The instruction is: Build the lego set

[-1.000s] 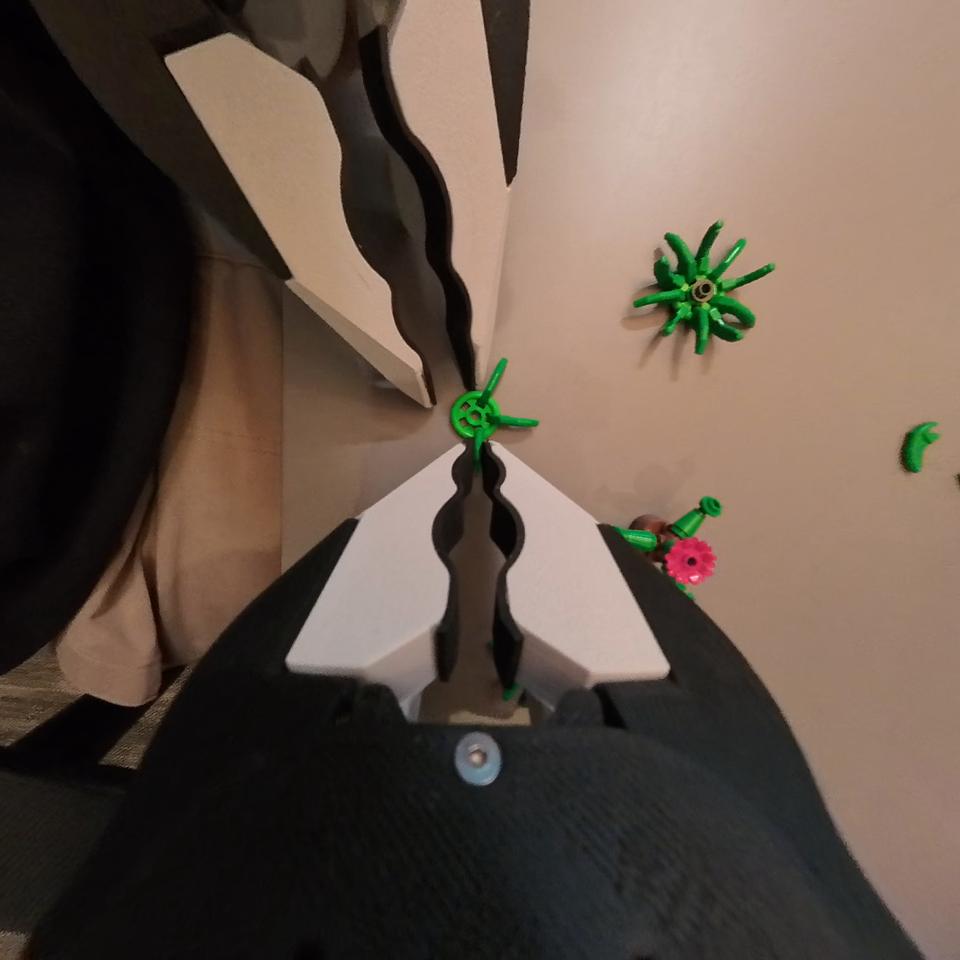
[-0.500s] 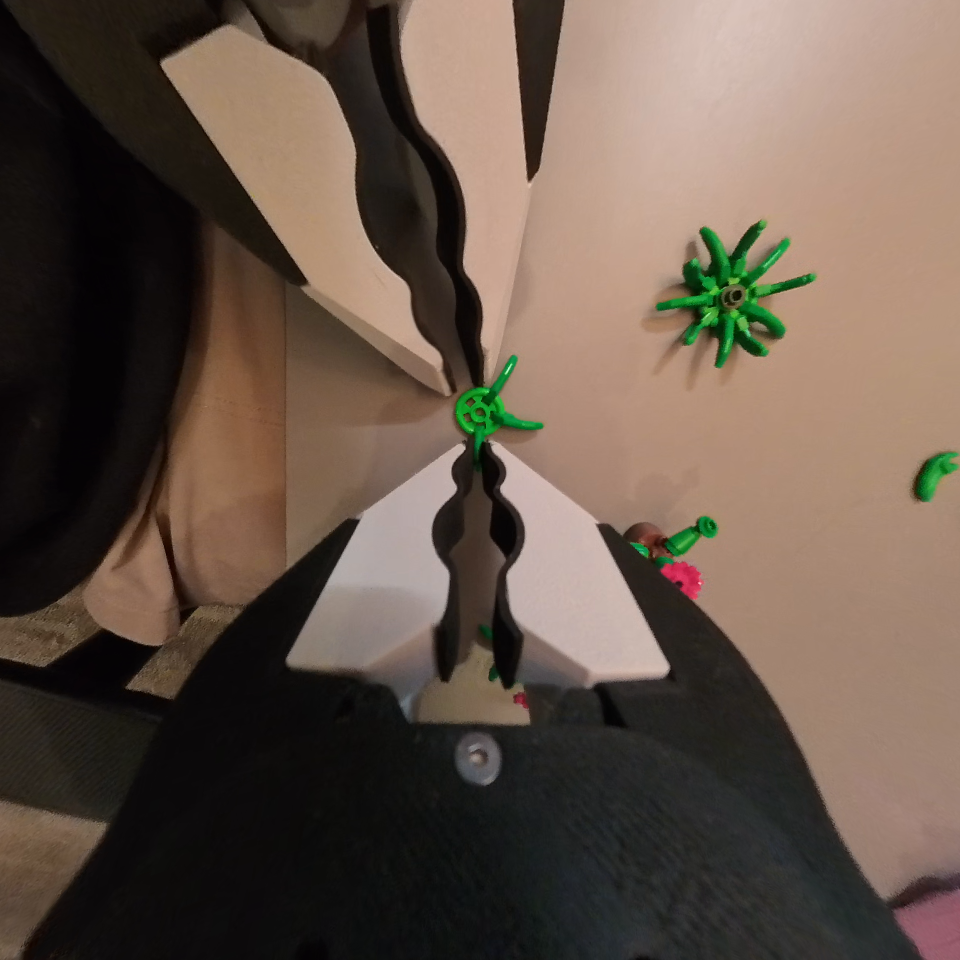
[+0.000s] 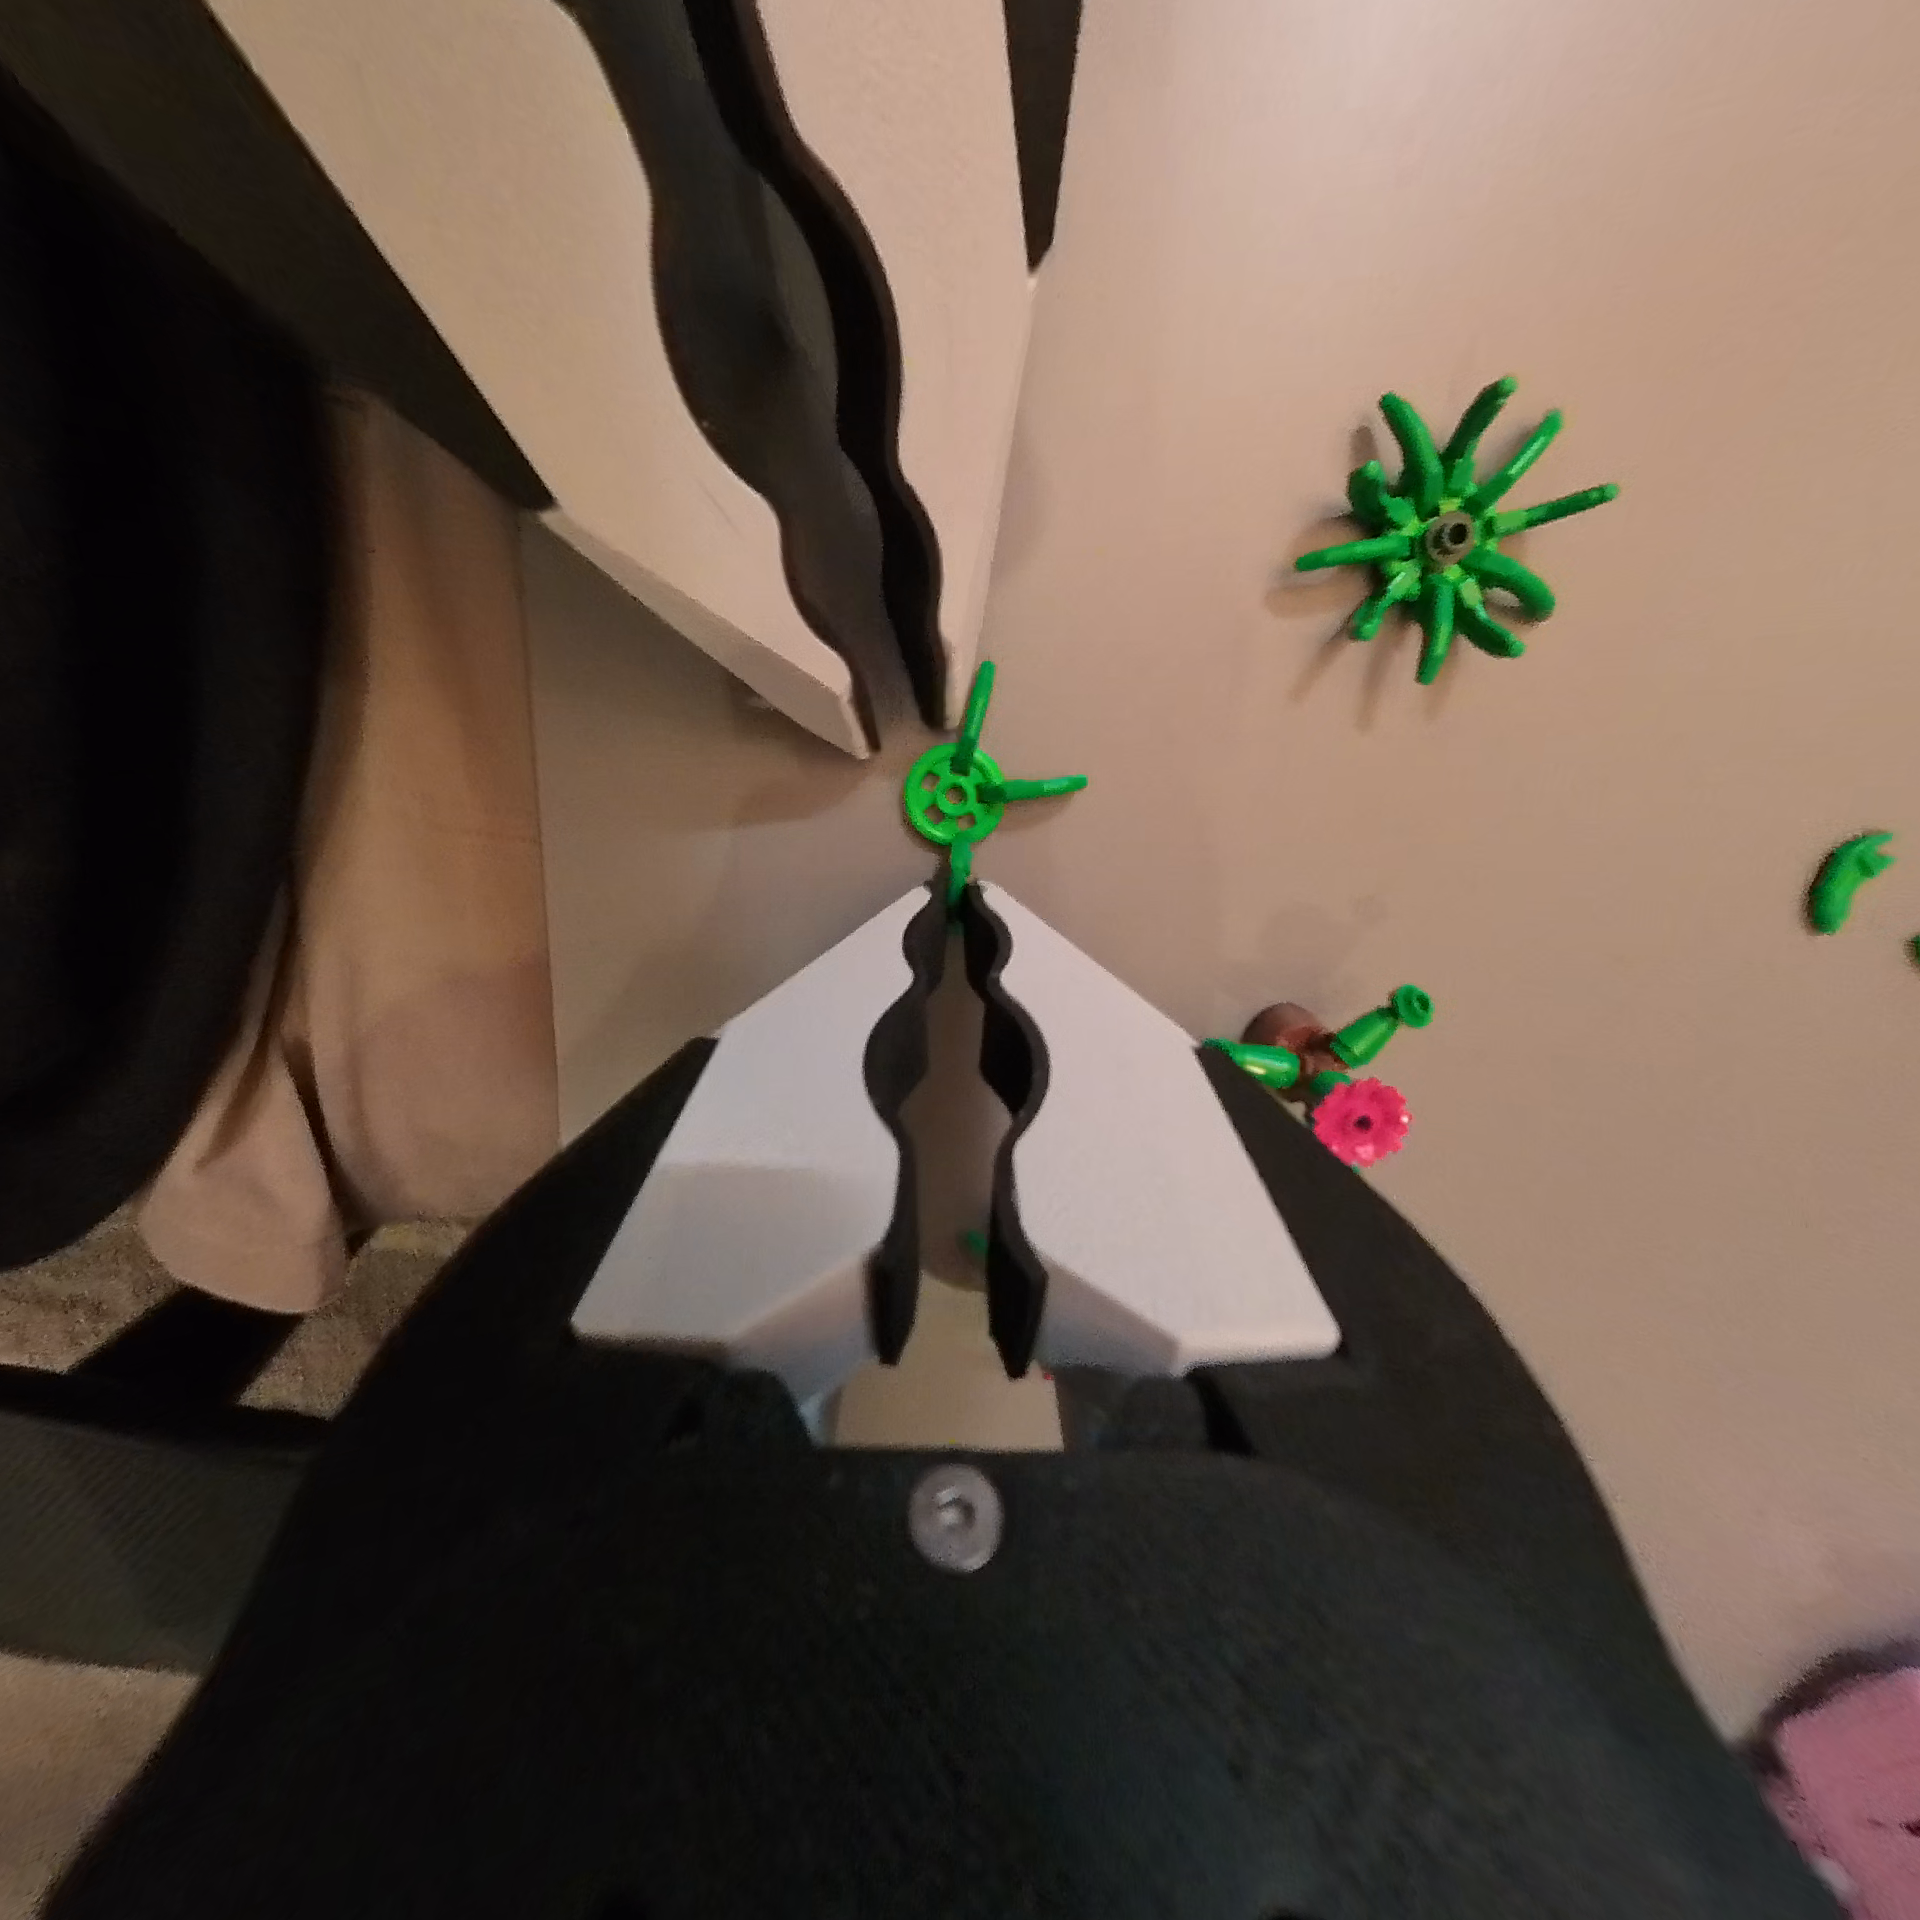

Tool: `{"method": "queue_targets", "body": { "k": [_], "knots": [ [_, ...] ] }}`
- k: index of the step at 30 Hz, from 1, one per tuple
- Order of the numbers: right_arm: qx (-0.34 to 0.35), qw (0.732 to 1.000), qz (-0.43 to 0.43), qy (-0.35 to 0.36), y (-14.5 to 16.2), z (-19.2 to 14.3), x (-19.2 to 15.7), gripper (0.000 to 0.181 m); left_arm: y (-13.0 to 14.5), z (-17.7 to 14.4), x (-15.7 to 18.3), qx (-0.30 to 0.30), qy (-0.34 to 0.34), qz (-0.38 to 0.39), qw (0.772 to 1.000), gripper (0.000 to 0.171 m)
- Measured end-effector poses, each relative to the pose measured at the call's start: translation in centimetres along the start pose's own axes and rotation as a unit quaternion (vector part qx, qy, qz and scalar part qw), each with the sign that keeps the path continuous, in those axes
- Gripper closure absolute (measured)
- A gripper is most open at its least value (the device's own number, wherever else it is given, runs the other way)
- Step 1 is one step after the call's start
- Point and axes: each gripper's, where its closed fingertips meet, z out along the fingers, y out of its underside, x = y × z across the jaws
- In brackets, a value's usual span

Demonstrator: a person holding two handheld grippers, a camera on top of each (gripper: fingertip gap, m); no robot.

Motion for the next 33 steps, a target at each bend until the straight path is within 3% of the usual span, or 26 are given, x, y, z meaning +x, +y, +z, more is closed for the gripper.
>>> {"method": "queue_targets", "body": {
  "k": [5, 7, 11, 22, 26, 30, 33],
  "knots": [
    [0.092, 0.995, 0.045, -0.018, -1.2, -1.8, -0.6, 0.18, -1.3, -1.2, 0.7, 0.056, 0.029, 0.002, 0.998, 0.157],
    [0.144, 0.988, 0.05, -0.039, -2.4, -2.7, -1.5, 0.18, -2.7, -2.2, 1.6, 0.108, 0.072, -0.005, 0.992, 0.152],
    [0.215, 0.971, 0.058, -0.082, -4.1, -4.4, -2.9, 0.18, -4.8, -4.4, 2.9, 0.187, 0.151, -0.032, 0.97, 0.162],
    [0.283, 0.95, 0.068, -0.111, -5.3, -6.7, -3.4, 0.18, -5.3, -5.9, 4.1, 0.212, 0.203, -0.02, 0.956, 0.17],
    [0.318, 0.94, 0.083, -0.092, -5.7, -7.3, -2.7, 0.18, -5.9, -6.3, 3.5, 0.231, 0.214, -0.059, 0.947, 0.171],
    [0.363, 0.927, 0.086, -0.035, -6.1, -8.2, -1.4, 0.167, -6.5, -7.1, 2.7, 0.26, 0.239, -0.11, 0.929, 0.171],
    [0.387, 0.916, 0.099, -0.046, -6.5, -8.6, -1.6, 0.168, -6.7, -7.6, 2.4, 0.272, 0.247, -0.122, 0.922, 0.171]
  ]
}}
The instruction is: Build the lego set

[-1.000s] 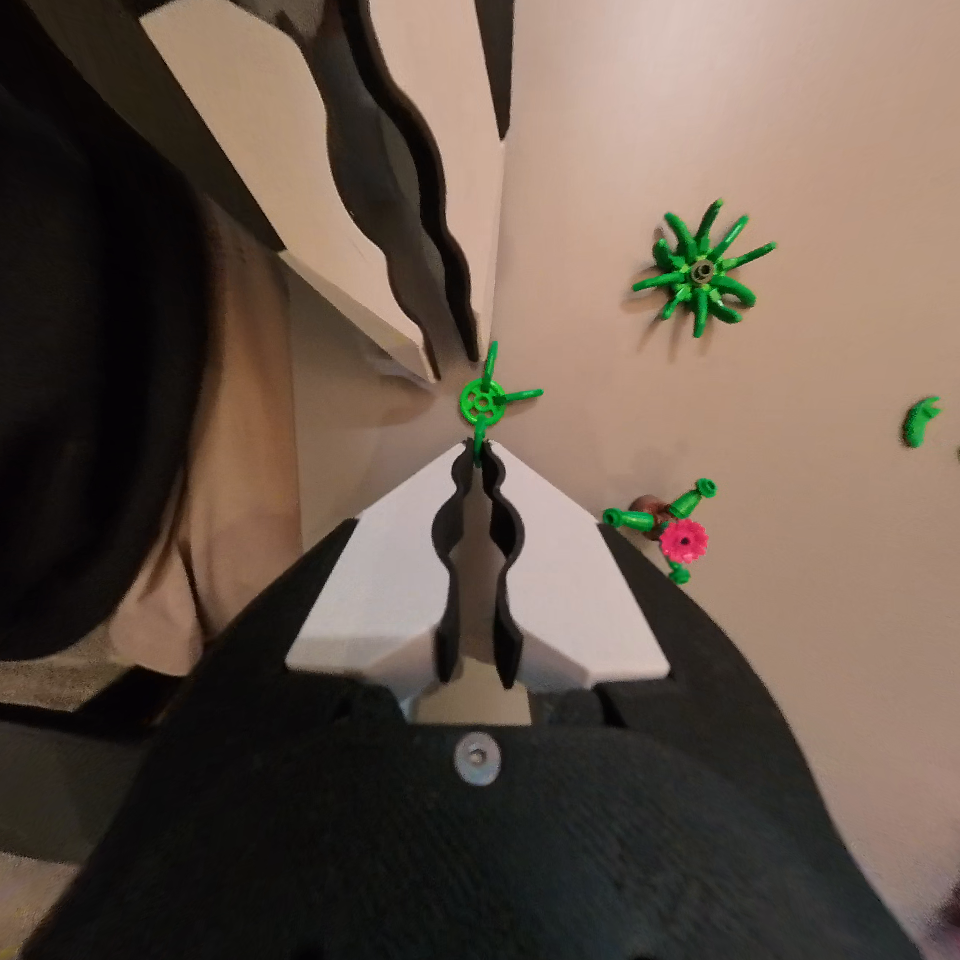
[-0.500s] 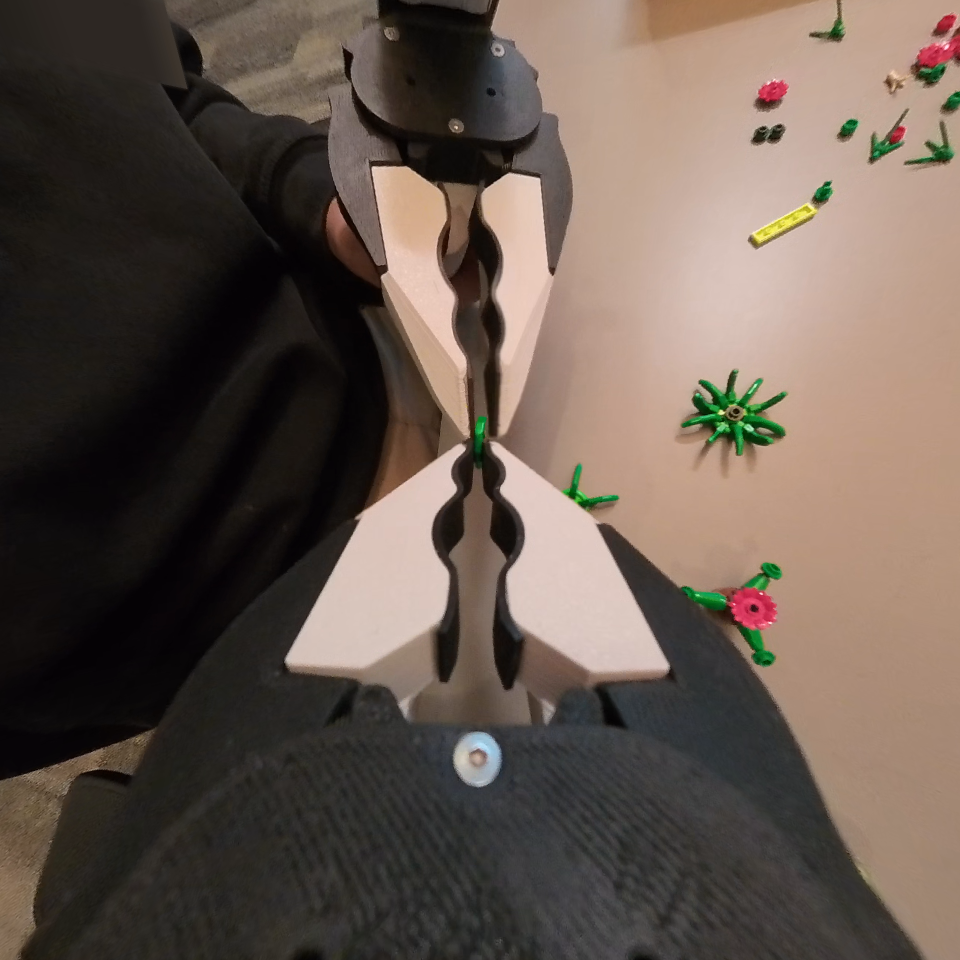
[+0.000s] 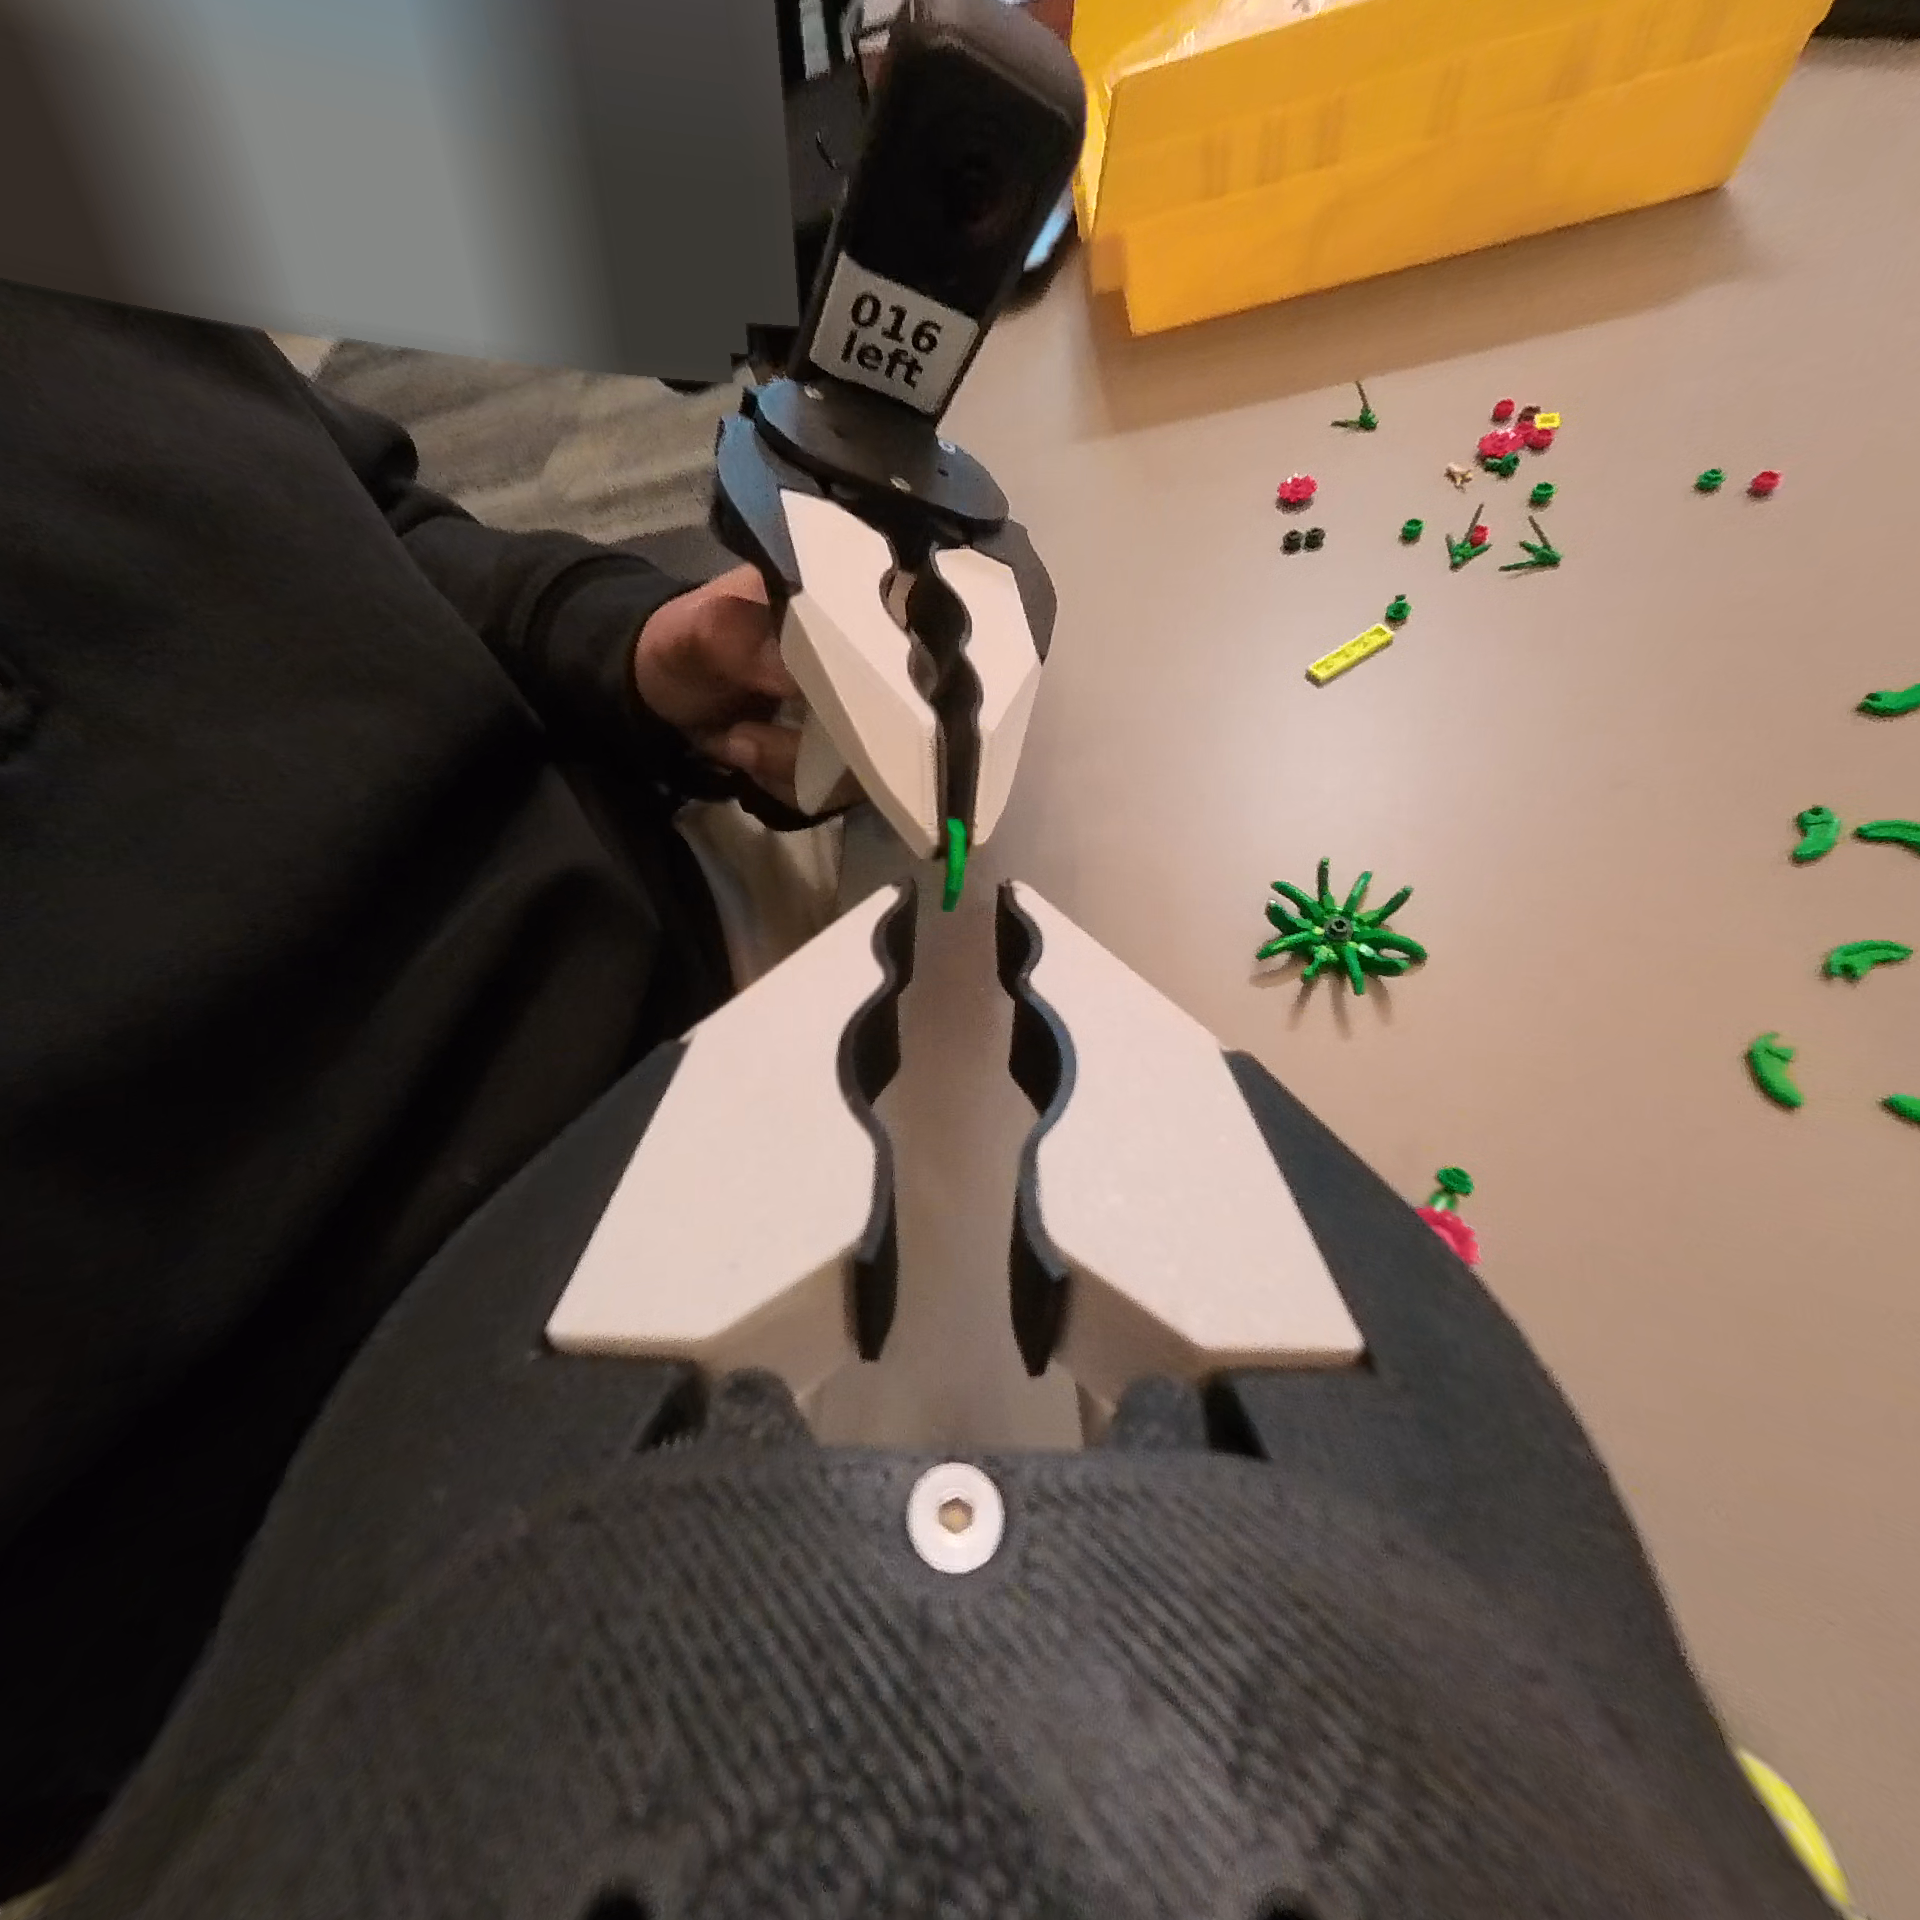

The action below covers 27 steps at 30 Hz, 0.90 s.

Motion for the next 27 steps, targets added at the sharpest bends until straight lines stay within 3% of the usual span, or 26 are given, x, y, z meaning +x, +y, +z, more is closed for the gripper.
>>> {"method": "queue_targets", "body": {
  "k": [7, 10, 18, 20, 22, 24, 27],
  "knots": [
    [0.051, 0.997, 0.05, -0.042, -0.8, 0.1, -0.5, 0.169, -0.1, 0.3, 0.4, 0.012, 0.01, -0.006, 1.0, 0.171],
    [0.048, 0.997, 0.049, -0.044, -0.8, 0.3, -0.5, 0.18, -0.4, 0.2, 0.7, 0.026, 0.021, -0.011, 0.999, 0.171],
    [0.069, 0.995, 0.058, -0.049, -1.3, 0.2, -0.7, 0.181, -0.6, 0.0, 1.0, 0.027, 0.041, -0.019, 0.999, 0.17],
    [0.068, 0.995, 0.063, -0.036, -1.3, 0.0, -0.2, 0.181, -0.3, 0.0, 0.3, 0.018, 0.015, -0.005, 1.0, 0.155],
    [0.034, 0.998, 0.057, -0.002, -0.4, -0.3, 0.9, 0.181, 0.2, -0.1, -0.8, -0.005, -0.03, 0.021, 0.999, 0.152],
    [-0.049, 0.997, 0.03, 0.046, 2.0, -0.3, 2.4, 0.181, 1.6, -0.2, -2.2, -0.063, -0.089, 0.067, 0.992, 0.164],
    [-0.182, 0.978, -0.042, 0.089, 5.5, -0.1, 3.4, 0.181, 3.9, 0.2, -3.7, -0.146, -0.159, 0.134, 0.967, 0.162]
  ]
}}
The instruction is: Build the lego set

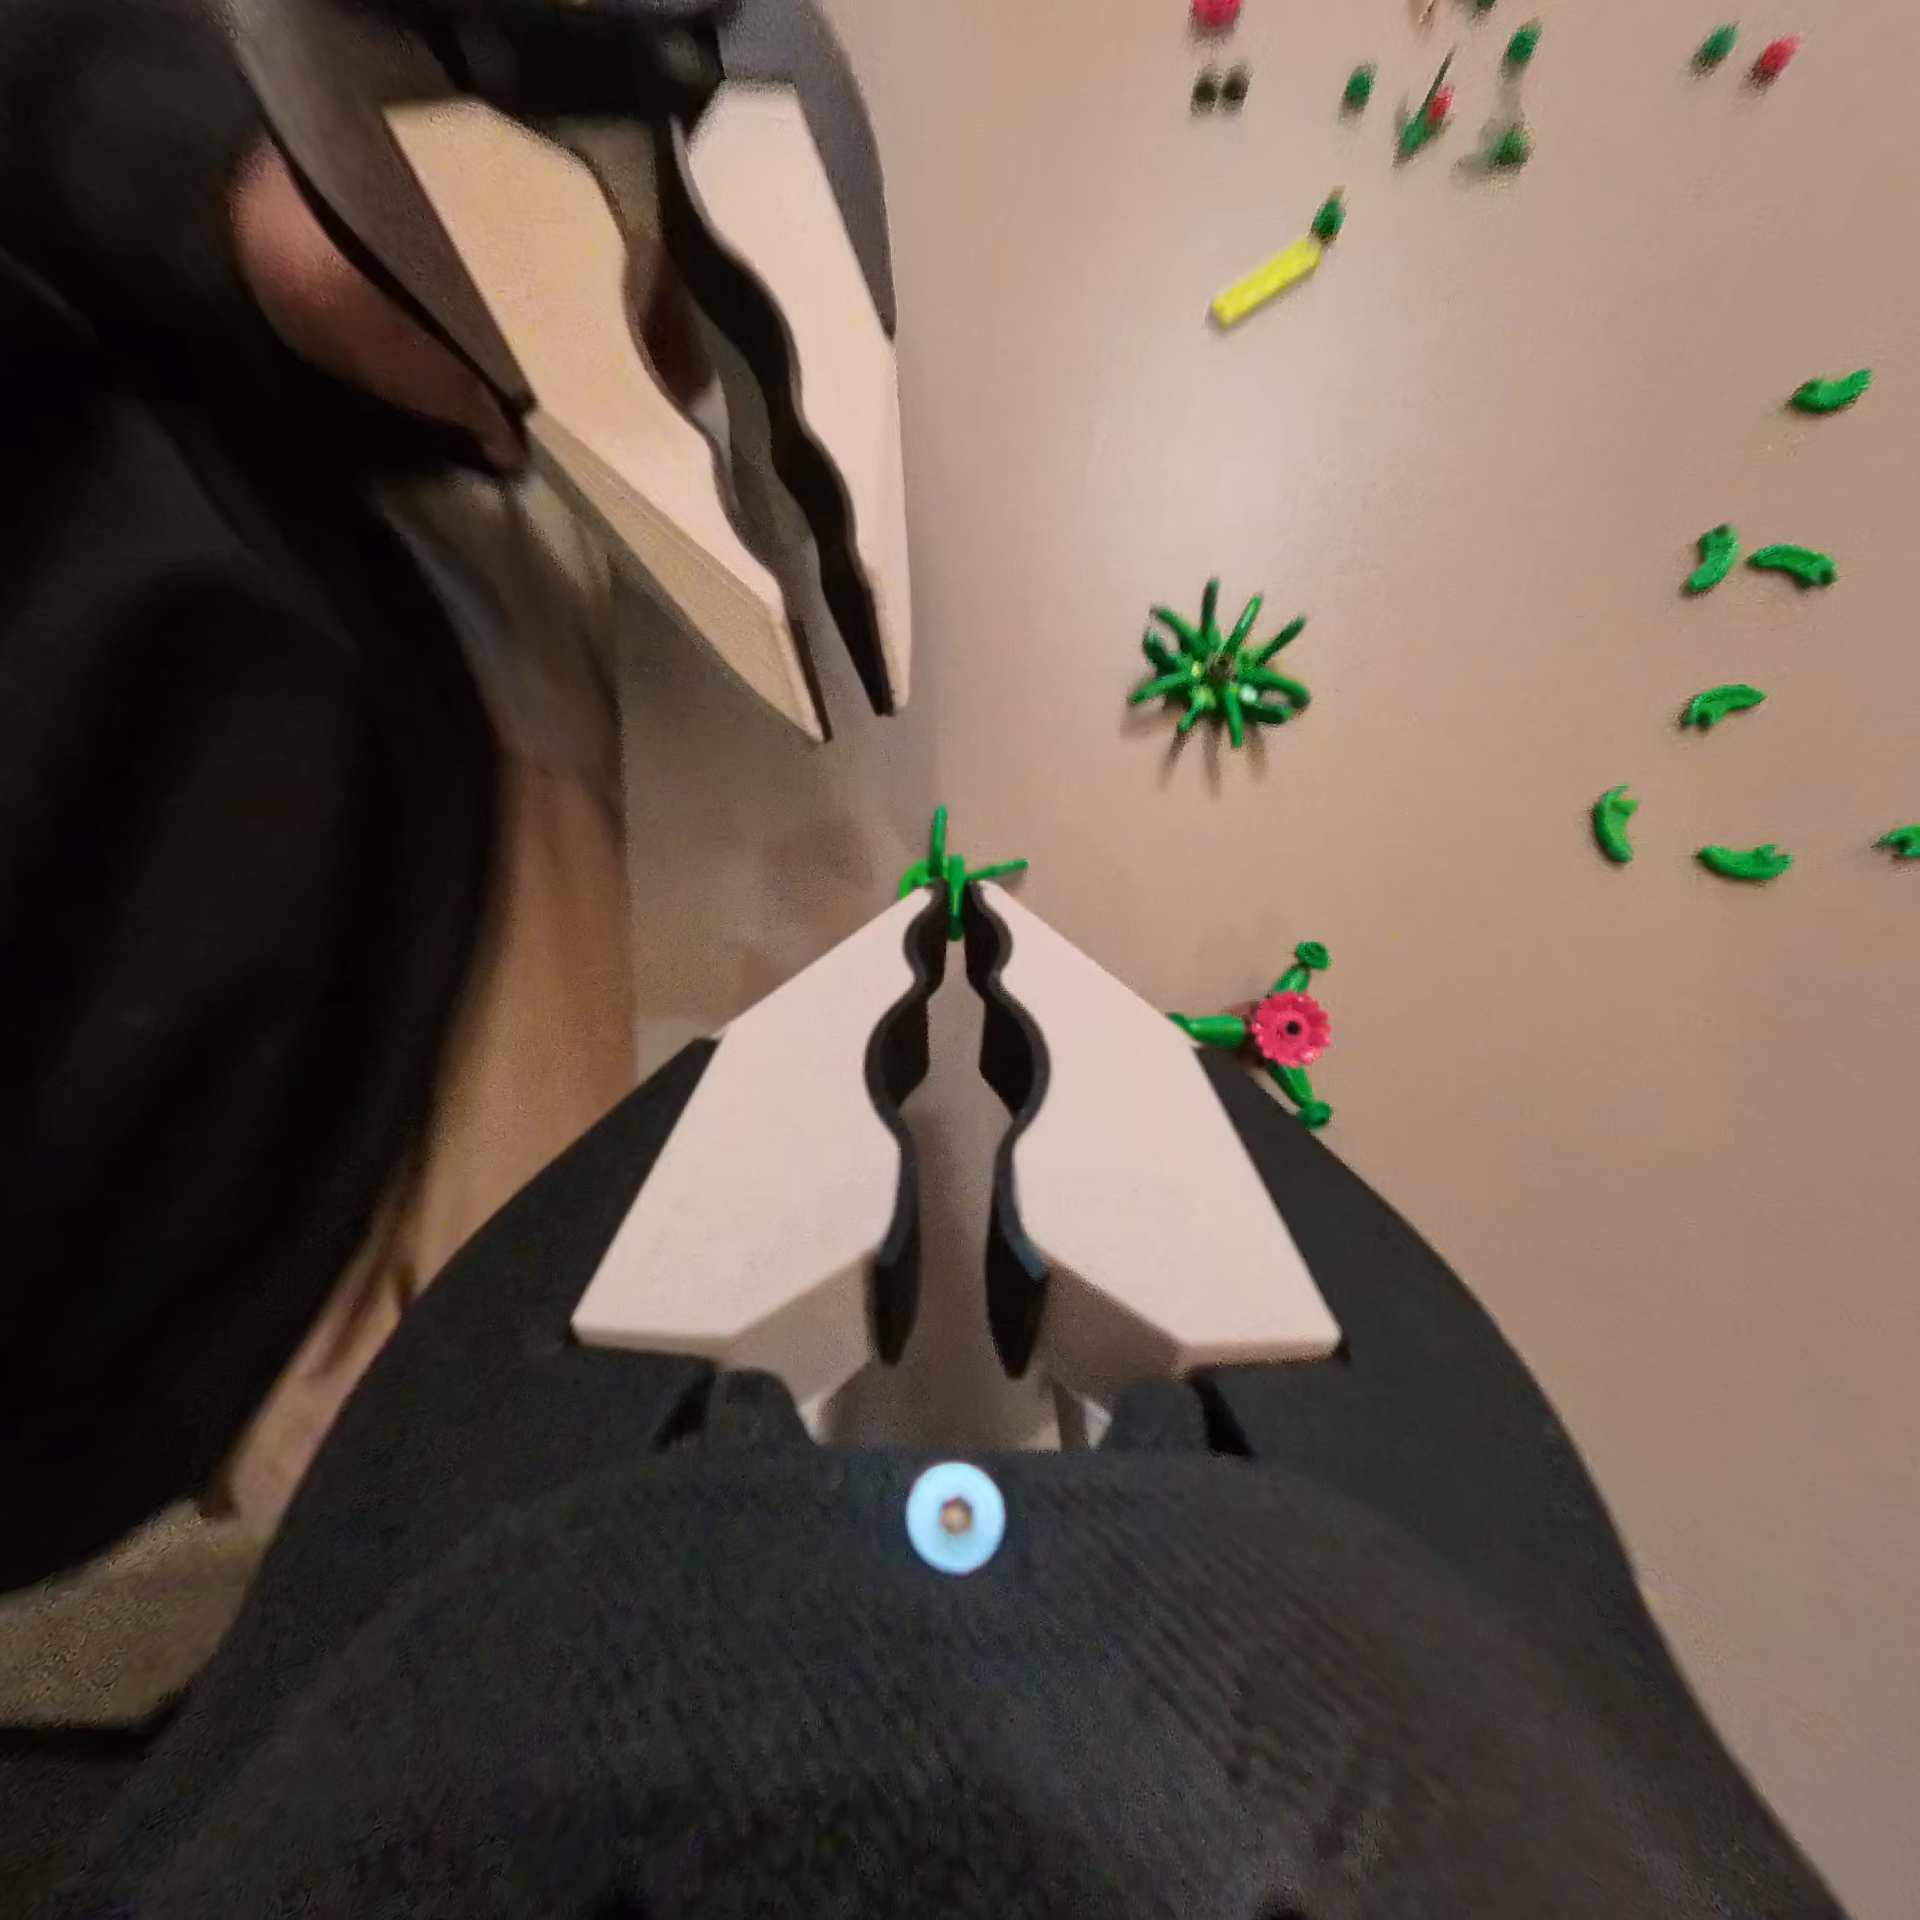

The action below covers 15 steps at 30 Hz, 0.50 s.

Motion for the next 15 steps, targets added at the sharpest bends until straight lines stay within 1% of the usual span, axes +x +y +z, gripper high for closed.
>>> {"method": "queue_targets", "body": {
  "k": [2, 4, 8, 10, 12, 15],
  "knots": [
    [-0.054, 0.997, -0.046, 0.011, 1.1, 0.8, 0.1, 0.181, 1.1, 1.0, 0.3, -0.033, -0.014, 0.014, 0.999, 0.155],
    [-0.087, 0.993, -0.085, 0.006, 1.8, 1.4, 0.0, 0.181, 1.9, 1.7, 0.4, -0.06, -0.024, 0.02, 0.998, 0.14],
    [-0.131, 0.981, -0.141, -0.007, 2.7, 2.4, 0.2, 0.181, 3.1, 2.5, -0.2, -0.106, -0.059, 0.04, 0.992, 0.133],
    [-0.144, 0.976, -0.16, -0.015, 2.8, 2.7, 0.2, 0.181, 3.4, 2.9, -0.4, -0.12, -0.07, 0.047, 0.989, 0.133],
    [-0.144, 0.975, -0.169, -0.029, 2.7, 2.9, -0.1, 0.181, 3.5, 3.2, -0.4, -0.126, -0.076, 0.047, 0.988, 0.133],
    [-0.148, 0.974, -0.168, -0.044, 2.7, 3.0, -0.5, 0.181, 3.8, 3.4, -0.1, -0.139, -0.063, 0.045, 0.987, 0.135]
  ]
}}
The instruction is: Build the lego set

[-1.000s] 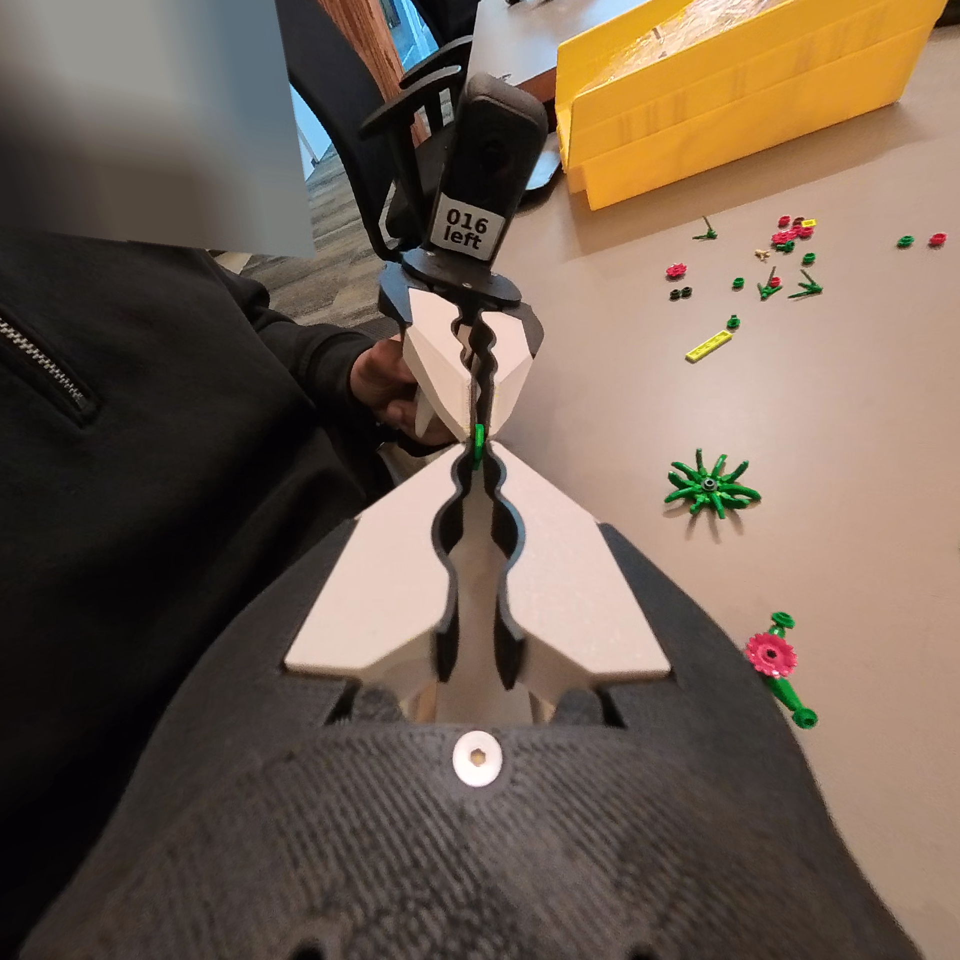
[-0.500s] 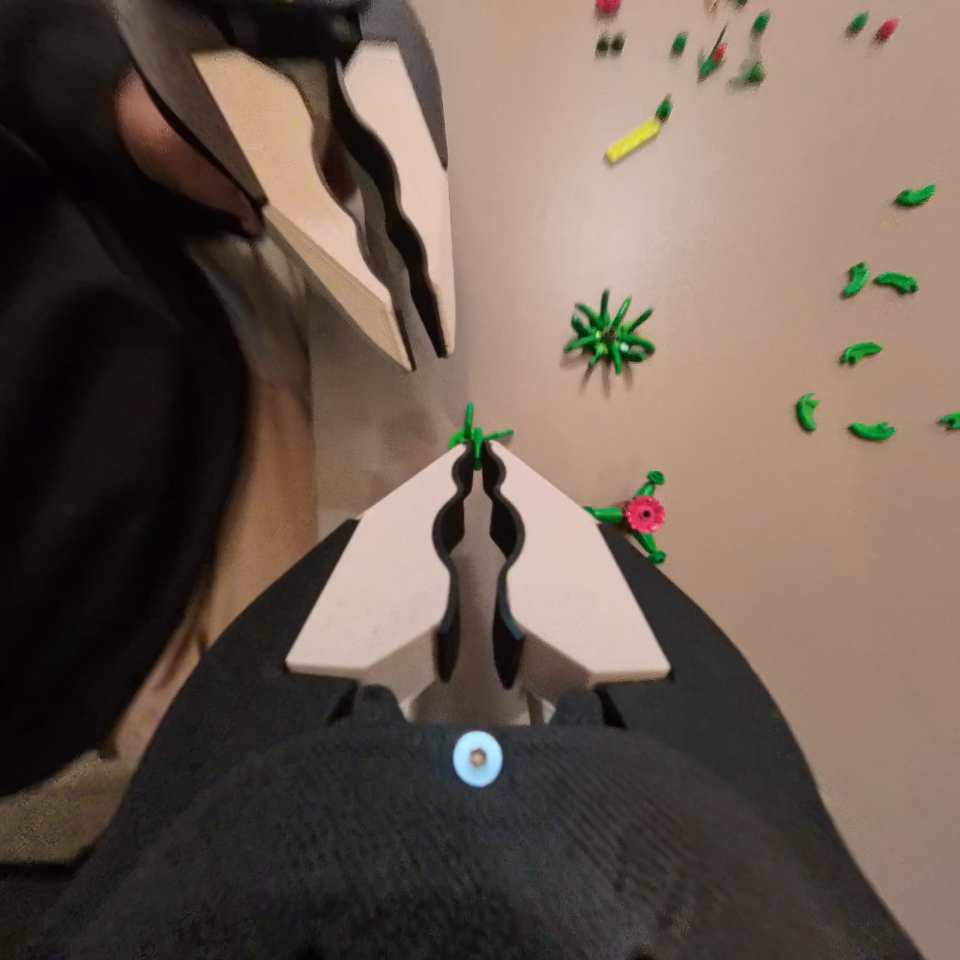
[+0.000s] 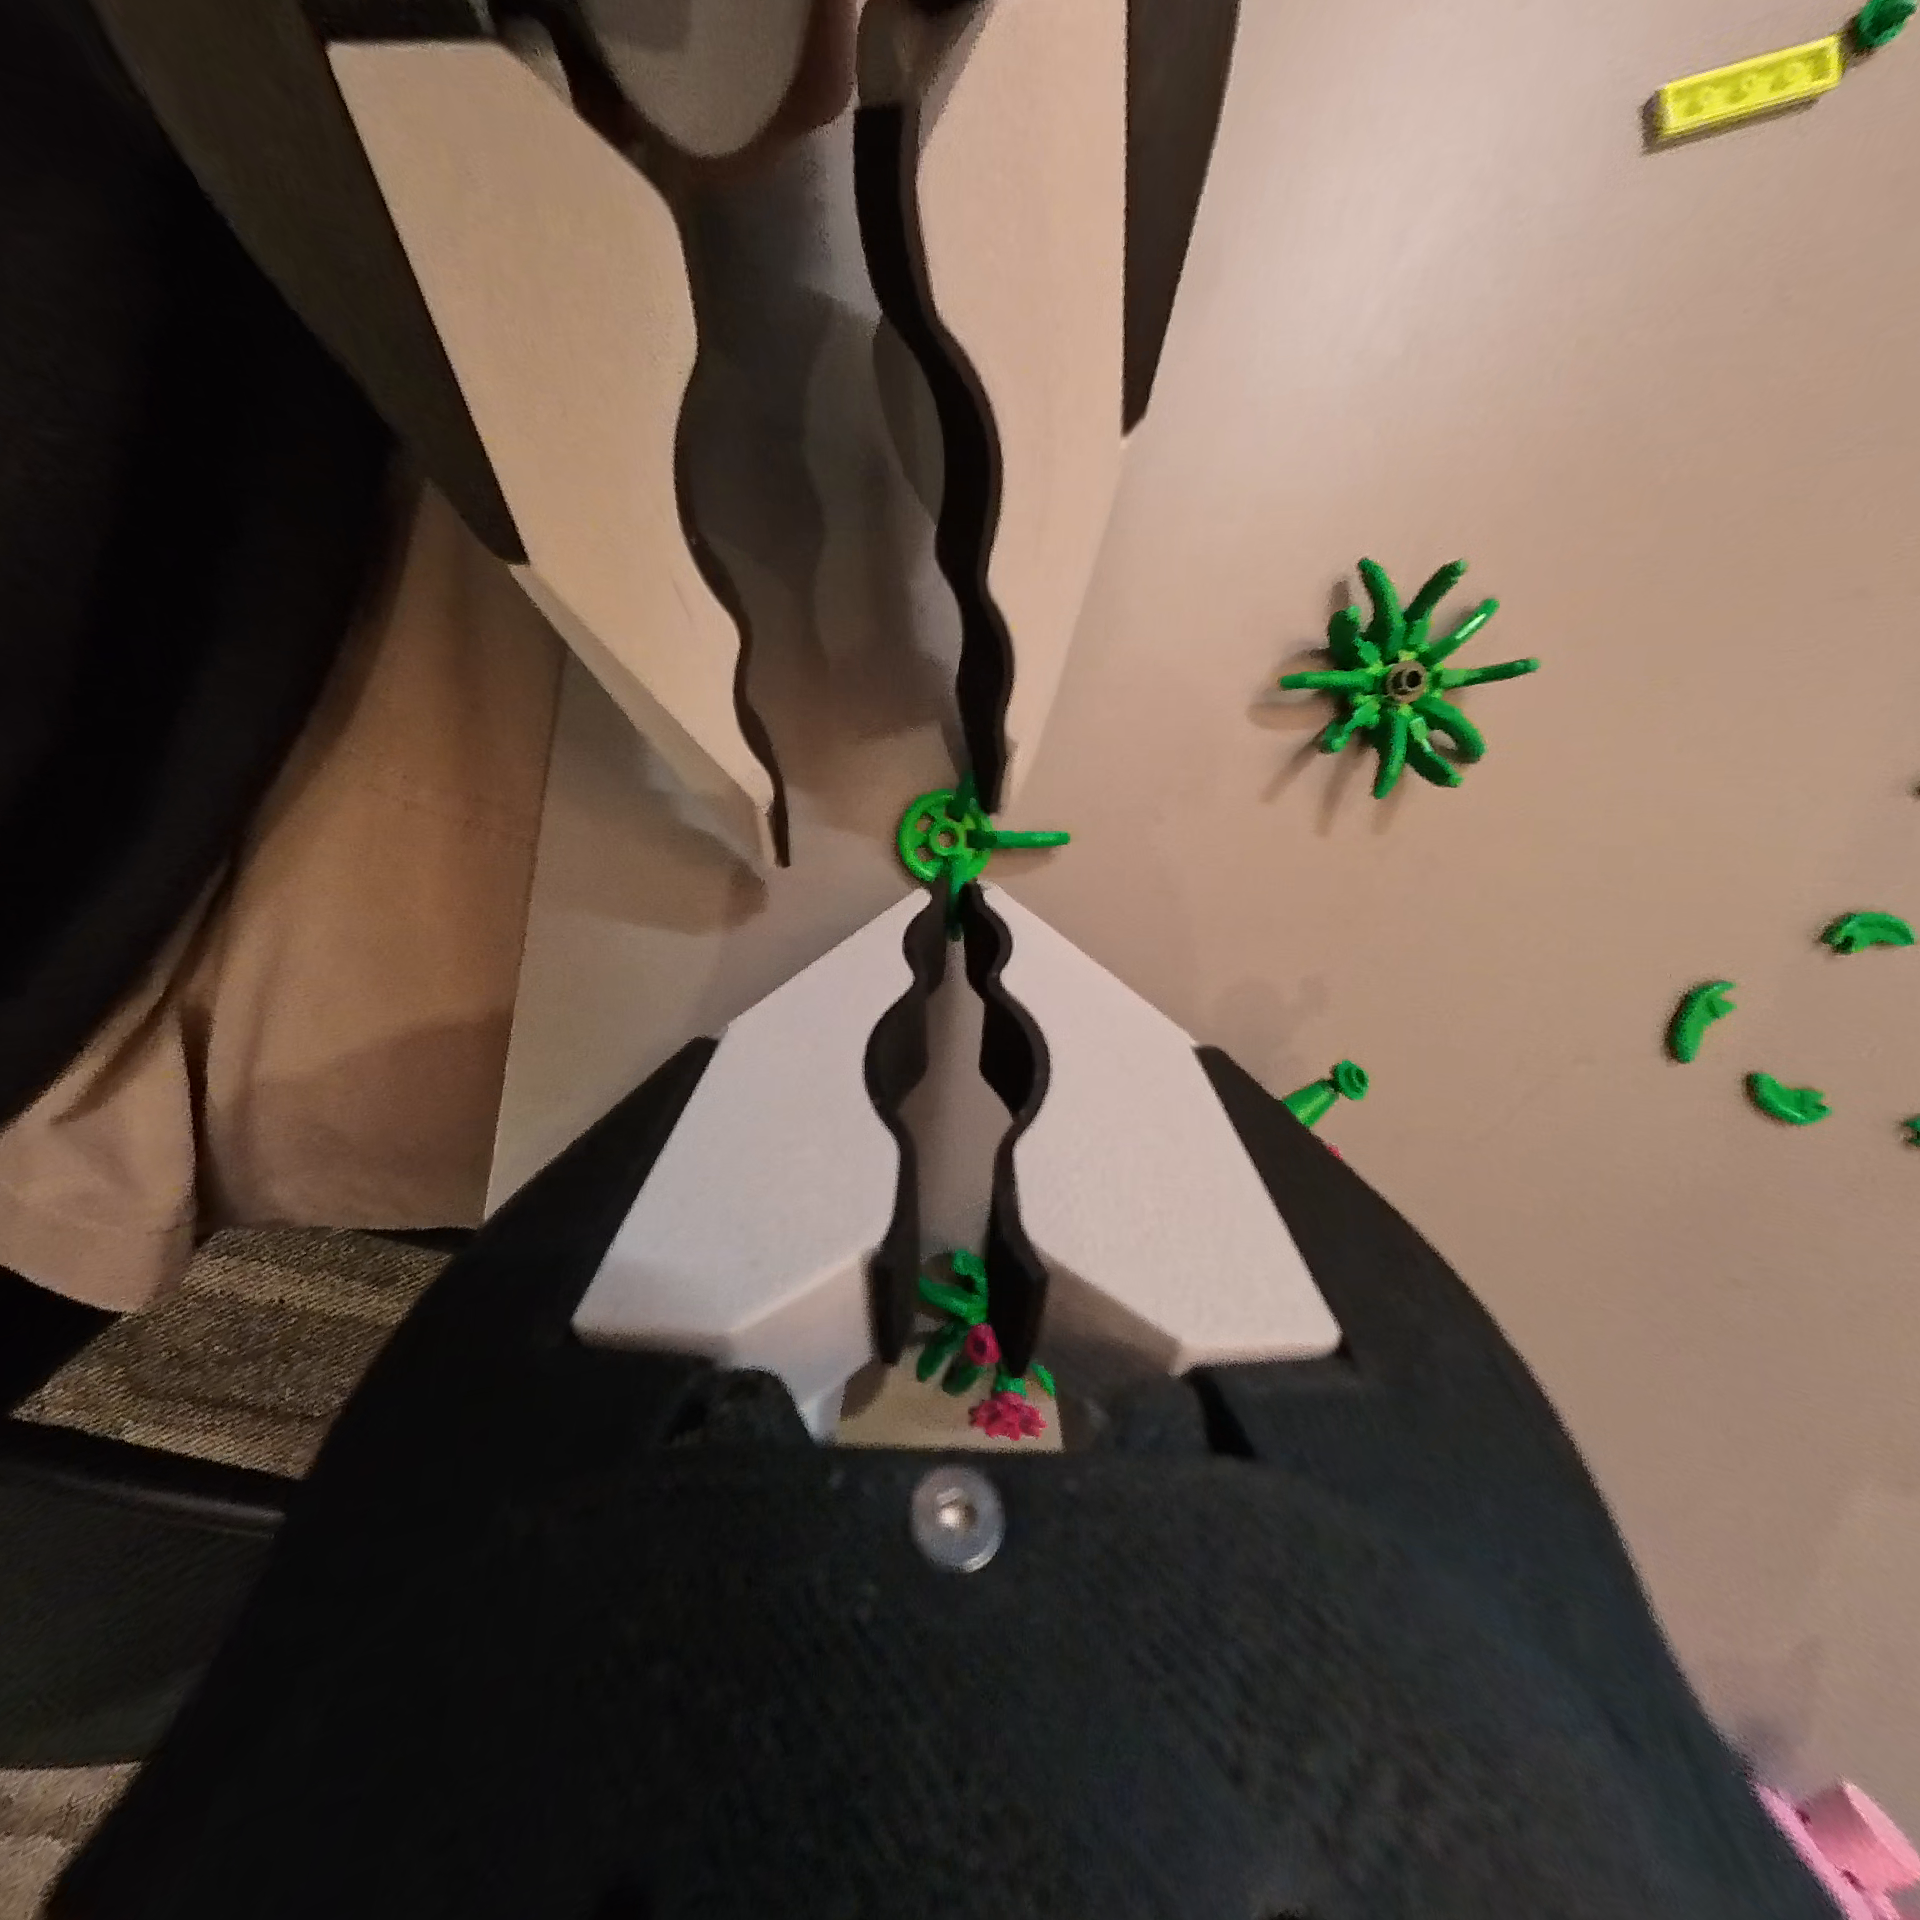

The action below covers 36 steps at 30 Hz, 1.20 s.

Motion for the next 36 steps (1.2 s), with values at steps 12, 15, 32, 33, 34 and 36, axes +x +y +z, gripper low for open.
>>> {"method": "queue_targets", "body": {
  "k": [12, 15, 32, 33, 34, 36],
  "knots": [
    [-0.008, 1.0, 0.002, -0.014, 0.2, 0.0, -0.5, 0.18, 0.3, 0.4, -0.1, -0.023, 0.011, -0.015, 1.0, 0.148],
    [-0.018, 1.0, 0.007, -0.007, 0.4, -0.1, -0.4, 0.181, 0.3, 0.4, -0.3, -0.023, 0.004, -0.014, 1.0, 0.151],
    [-0.018, 0.999, 0.037, -0.011, 0.1, 0.1, -1.4, 0.181, 0.2, 0.3, -0.1, -0.017, -0.005, 0.005, 1.0, 0.14],
    [-0.019, 0.999, 0.037, -0.011, 0.1, 0.1, -1.4, 0.181, 0.2, 0.4, -0.1, -0.018, -0.005, 0.005, 1.0, 0.14],
    [-0.022, 0.999, 0.035, -0.008, 0.2, 0.1, -1.3, 0.181, 0.3, 0.4, -0.2, -0.019, -0.007, 0.005, 1.0, 0.14],
    [-0.025, 0.999, 0.031, -0.001, 0.3, 0.0, -1.2, 0.181, 0.3, 0.4, -0.2, -0.02, -0.01, 0.004, 1.0, 0.143]
  ]
}}
